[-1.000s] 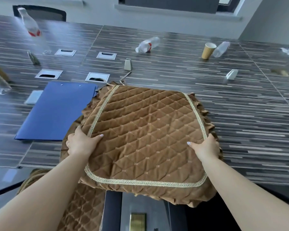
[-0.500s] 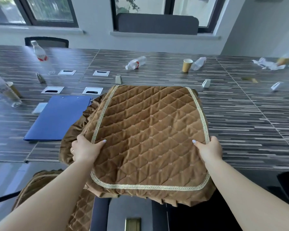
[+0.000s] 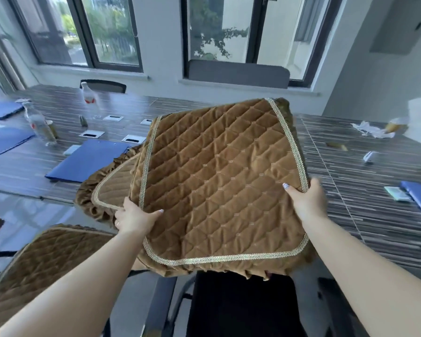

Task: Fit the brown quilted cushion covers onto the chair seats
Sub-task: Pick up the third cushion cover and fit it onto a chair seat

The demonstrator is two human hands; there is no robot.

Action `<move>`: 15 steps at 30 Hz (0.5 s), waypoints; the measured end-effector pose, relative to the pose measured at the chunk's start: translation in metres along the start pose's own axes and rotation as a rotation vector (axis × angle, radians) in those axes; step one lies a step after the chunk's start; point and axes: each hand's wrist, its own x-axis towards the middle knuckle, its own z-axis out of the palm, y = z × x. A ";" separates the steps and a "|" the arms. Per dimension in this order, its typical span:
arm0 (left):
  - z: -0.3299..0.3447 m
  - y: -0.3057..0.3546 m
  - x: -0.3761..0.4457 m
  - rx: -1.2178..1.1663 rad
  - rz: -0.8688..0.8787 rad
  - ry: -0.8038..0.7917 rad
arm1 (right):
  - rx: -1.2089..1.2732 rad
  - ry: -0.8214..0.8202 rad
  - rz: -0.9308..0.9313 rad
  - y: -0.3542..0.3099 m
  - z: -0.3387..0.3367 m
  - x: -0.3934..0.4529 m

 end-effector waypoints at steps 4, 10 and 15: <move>0.005 0.016 -0.063 -0.015 0.066 -0.011 | 0.022 -0.040 -0.160 -0.024 -0.052 0.008; -0.016 0.096 -0.137 -0.113 0.533 0.093 | -0.018 -0.075 -0.523 -0.090 -0.092 0.007; -0.050 0.149 -0.194 0.031 1.183 0.376 | -0.181 -0.086 -0.782 -0.124 -0.115 0.003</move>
